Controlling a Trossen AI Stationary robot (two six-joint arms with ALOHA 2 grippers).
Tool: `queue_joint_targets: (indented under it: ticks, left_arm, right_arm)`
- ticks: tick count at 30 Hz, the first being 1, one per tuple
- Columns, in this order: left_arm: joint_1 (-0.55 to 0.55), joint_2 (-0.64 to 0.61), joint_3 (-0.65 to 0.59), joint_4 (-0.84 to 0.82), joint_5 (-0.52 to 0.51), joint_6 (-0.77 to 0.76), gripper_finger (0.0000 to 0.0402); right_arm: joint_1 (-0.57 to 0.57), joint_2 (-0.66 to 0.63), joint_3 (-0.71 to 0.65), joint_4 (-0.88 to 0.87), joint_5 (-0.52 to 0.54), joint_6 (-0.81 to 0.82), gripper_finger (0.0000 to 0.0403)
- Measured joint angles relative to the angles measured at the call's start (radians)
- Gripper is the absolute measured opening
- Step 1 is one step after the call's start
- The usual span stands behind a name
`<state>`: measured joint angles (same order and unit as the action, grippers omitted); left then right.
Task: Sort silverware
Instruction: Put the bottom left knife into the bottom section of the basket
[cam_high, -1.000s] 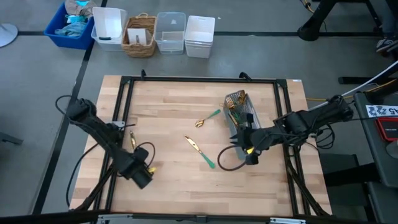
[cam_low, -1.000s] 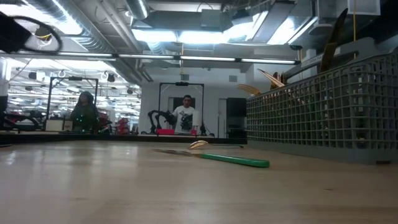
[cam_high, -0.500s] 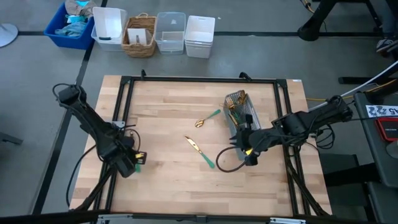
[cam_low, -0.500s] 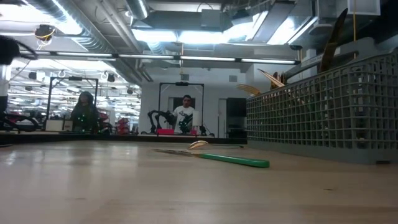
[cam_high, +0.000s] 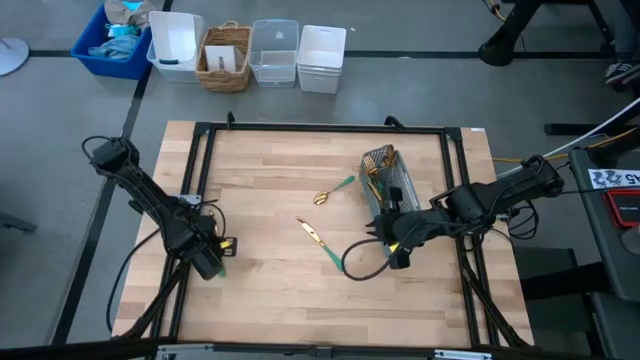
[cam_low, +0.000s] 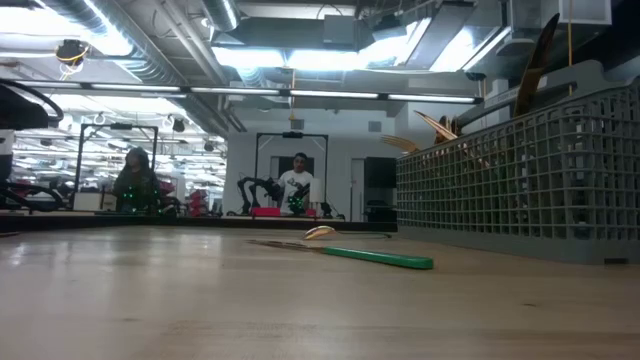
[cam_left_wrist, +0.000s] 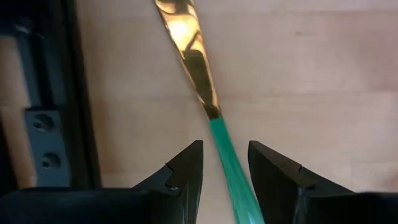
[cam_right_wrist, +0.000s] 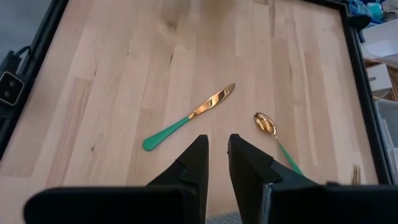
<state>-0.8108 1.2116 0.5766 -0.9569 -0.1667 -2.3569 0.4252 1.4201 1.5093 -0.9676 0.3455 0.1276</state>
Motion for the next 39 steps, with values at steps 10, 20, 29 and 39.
queue_joint_targets:
  ticks: [10, 20, 29, 39]
  left_arm:
    - [0.069, 0.054, 0.0, -0.026, 0.009, 0.002, 0.012]
    - [0.111, 0.109, 0.0, 0.008, 0.063, 0.006, 0.0119]
    - [0.113, 0.169, 0.004, 0.055, 0.055, 0.009, 0.0073]
    - [0.114, 0.169, 0.001, 0.097, 0.051, 0.101, 0.0031]
  right_arm:
    - [0.0, 0.034, 0.0, 0.006, -0.056, -0.001, 0.0062]
    - [0.0, 0.04, 0.0, 0.006, -0.077, -0.001, 0.0062]
    - [0.0, 0.04, 0.0, 0.006, -0.077, -0.001, 0.0062]
    - [0.0, 0.04, 0.0, 0.004, -0.078, 0.0, 0.0062]
